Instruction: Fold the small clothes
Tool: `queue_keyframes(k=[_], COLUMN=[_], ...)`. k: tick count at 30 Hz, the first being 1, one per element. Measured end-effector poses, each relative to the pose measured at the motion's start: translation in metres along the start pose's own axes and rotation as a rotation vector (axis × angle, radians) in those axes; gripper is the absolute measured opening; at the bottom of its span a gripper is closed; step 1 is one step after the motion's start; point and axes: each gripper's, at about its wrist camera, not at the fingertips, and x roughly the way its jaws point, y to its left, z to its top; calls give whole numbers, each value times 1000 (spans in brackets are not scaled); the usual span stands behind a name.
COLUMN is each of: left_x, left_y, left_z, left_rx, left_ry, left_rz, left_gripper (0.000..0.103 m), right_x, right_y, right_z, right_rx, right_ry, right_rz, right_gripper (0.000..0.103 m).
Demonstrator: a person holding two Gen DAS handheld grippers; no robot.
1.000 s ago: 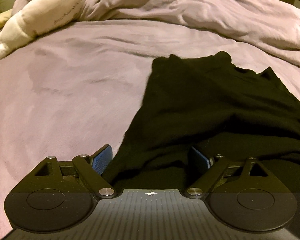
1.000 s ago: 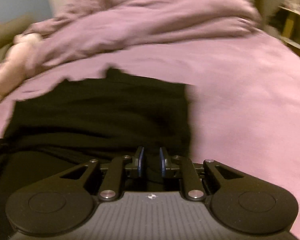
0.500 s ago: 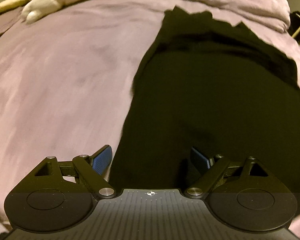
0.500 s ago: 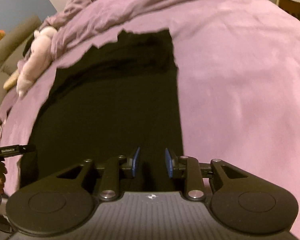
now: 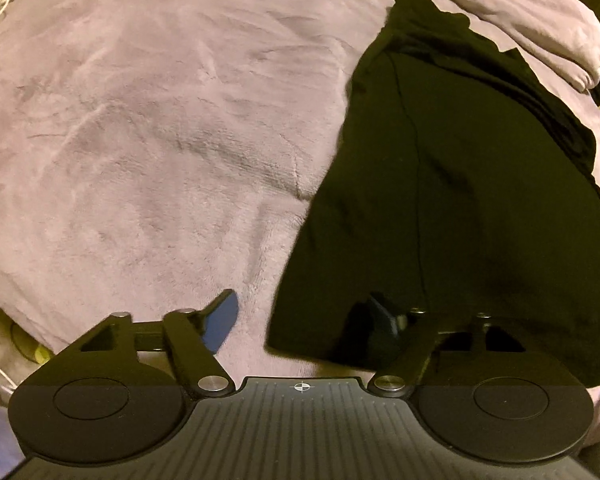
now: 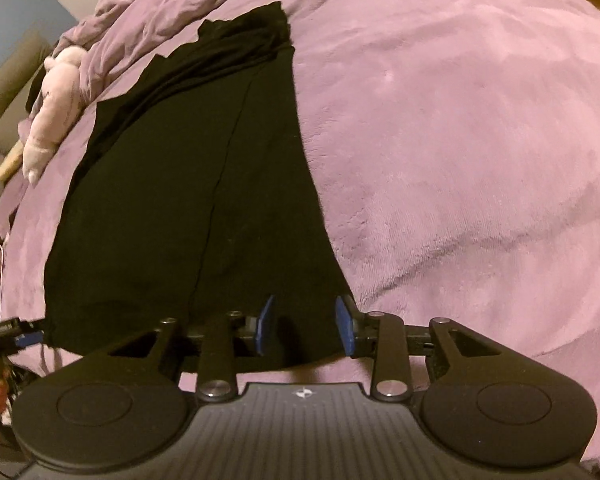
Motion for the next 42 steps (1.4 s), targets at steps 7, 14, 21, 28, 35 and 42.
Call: queue_keyframes(k=[7,14,21,28,35,42], left_x=[-1,1,7,10,9,17], left_y=[-3,2,0,-2,3,-1], left_z=[2,5,5,8,11,14], left_rx=[66,53,56,55,39,53], left_ry=[33,69,90,108,119,161], left_rz=[-45,-129,-178,-174,-184,-229], left_gripper=[20,13,38,29,13,25], right_x=[0,3,-9,6,7,14], right_y=[1,1,-9,-7,-9,-14], right_z=[1,4,13,7,4,10], right_rx=[-9,3,-15,-43,-23,46], right_ry=[4,36,5,51,70,108], right_rz=[16,41,-31,-6,39,86], right_gripper=[22,20,34,32,8,13])
